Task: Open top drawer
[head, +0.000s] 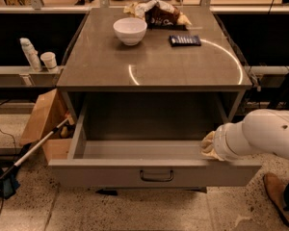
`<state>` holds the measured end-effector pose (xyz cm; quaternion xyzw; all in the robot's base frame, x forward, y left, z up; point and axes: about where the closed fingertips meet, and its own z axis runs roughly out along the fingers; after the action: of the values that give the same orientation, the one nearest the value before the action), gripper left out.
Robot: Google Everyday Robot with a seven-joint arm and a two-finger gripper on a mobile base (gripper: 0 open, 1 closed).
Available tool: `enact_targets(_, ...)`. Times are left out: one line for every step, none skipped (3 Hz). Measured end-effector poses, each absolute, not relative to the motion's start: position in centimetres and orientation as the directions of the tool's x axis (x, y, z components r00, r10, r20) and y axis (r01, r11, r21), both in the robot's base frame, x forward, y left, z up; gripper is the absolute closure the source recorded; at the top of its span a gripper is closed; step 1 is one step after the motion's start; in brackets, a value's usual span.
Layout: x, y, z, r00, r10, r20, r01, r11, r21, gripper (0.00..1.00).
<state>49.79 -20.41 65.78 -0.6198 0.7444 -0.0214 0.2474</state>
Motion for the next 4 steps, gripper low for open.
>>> enact_targets(48.1,-20.9,65.8,-0.116,-0.930,-0.348,-0.921,0.232,-0.314,1.00)
enact_targets(45.7,-21.4,66.4,-0.125,-0.924,-0.363,-0.928,0.237,-0.286,1.00)
enact_targets(43.6,-21.8,67.3,-0.122,-0.914,-0.387,-0.933,0.239,-0.269,0.97)
enact_targets(43.6,-21.8,67.3,-0.122,-0.914,-0.387,-0.933,0.239,-0.269,0.73)
